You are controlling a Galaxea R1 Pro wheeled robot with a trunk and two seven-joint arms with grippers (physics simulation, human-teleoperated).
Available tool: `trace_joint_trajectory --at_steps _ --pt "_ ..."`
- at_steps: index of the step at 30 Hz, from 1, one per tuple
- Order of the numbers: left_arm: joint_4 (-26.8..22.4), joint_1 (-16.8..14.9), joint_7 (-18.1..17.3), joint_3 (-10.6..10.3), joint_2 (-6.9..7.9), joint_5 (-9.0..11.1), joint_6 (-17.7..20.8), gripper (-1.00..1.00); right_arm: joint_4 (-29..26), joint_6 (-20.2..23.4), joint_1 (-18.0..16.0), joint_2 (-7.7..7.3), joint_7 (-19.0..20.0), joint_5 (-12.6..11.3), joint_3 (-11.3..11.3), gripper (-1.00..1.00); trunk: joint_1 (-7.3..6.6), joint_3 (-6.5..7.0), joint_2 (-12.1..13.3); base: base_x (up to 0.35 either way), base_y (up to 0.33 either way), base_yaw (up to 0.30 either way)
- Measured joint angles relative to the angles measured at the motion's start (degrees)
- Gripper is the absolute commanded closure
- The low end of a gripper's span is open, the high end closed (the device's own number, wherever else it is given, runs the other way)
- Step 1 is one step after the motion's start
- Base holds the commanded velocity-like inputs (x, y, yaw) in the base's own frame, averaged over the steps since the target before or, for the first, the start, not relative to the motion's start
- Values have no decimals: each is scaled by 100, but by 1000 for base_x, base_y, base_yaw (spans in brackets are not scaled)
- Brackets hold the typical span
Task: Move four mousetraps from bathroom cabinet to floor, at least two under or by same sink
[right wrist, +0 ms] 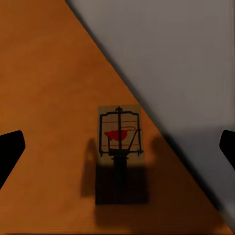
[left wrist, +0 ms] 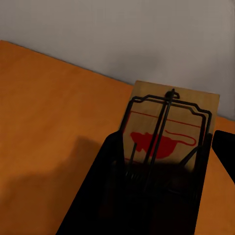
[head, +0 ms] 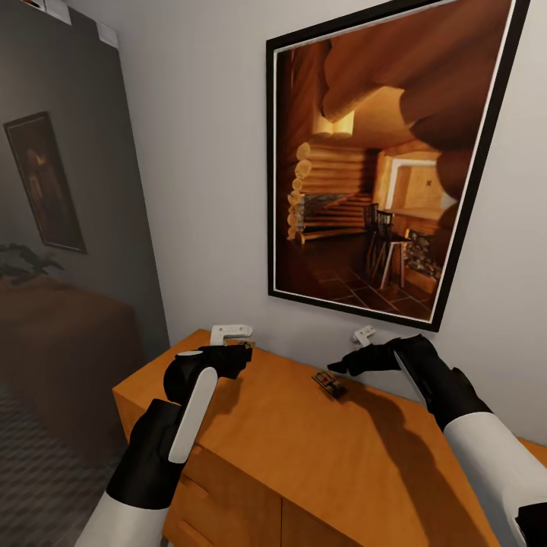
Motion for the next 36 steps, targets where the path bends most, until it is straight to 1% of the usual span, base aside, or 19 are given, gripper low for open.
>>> trace_joint_trajectory --at_steps 4,7,8,10,11,13,14,17,20,26,36 --pt "4 0 0 0 0 0 -2 100 -19 114 -10 6 -4 23 14 -100 0 0 0 0 0 0" --pt "6 0 0 0 0 0 -6 100 -19 141 -14 42 -1 204 147 -100 0 0 0 0 0 0" --pt "6 0 0 0 0 0 -7 100 -18 150 -14 76 -2 343 261 -100 0 0 0 0 0 0" --pt "6 0 0 0 0 0 -8 100 -18 154 -13 125 -2 488 369 -100 0 0 0 0 0 0" --pt "7 0 0 0 0 0 -8 100 -14 159 -14 188 -2 604 444 -100 0 0 0 0 0 0" --pt "6 0 0 0 0 0 -8 100 -1 161 -15 268 -4 700 496 -100 0 0 0 0 0 0" --pt "7 0 0 0 0 0 -9 100 20 163 -13 345 -7 757 529 -100 0 0 0 0 0 0" --pt "7 0 0 0 0 0 -9 100 47 168 -12 451 -11 850 564 -100 0 0 0 0 0 0" --pt "7 0 0 0 0 0 -9 100 62 165 -14 502 -13 949 584 -100 0 0 0 0 0 0" --pt "6 0 0 0 0 0 -9 100 70 162 -12 529 -12 1054 601 -100 0 0 0 0 0 0" --pt "13 0 0 0 0 0 -9 100 71 161 -13 536 -13 1084 606 -100 0 0 0 0 0 0"
